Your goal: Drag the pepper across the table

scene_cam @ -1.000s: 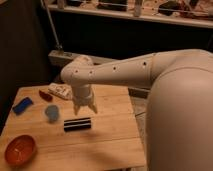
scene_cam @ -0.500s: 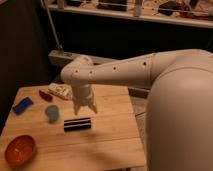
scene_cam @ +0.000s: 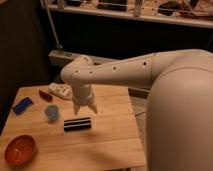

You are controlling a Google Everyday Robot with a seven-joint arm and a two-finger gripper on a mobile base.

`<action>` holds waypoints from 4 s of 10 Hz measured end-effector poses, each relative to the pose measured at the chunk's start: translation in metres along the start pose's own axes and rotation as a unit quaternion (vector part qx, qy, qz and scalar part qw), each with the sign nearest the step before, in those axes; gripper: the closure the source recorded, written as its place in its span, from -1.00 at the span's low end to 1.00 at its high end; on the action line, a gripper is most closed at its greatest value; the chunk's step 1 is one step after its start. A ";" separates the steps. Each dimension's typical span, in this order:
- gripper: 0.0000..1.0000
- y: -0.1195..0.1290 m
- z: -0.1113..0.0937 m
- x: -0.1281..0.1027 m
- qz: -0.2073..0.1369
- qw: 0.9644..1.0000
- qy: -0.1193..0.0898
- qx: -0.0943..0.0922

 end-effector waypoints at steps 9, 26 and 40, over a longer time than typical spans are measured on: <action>-0.30 0.067 -0.002 -0.037 -0.323 0.943 -0.072 -0.033; -0.30 0.308 0.032 -0.131 -0.435 0.889 -0.143 0.012; -0.30 0.268 0.086 -0.225 -0.448 0.889 -0.085 -0.040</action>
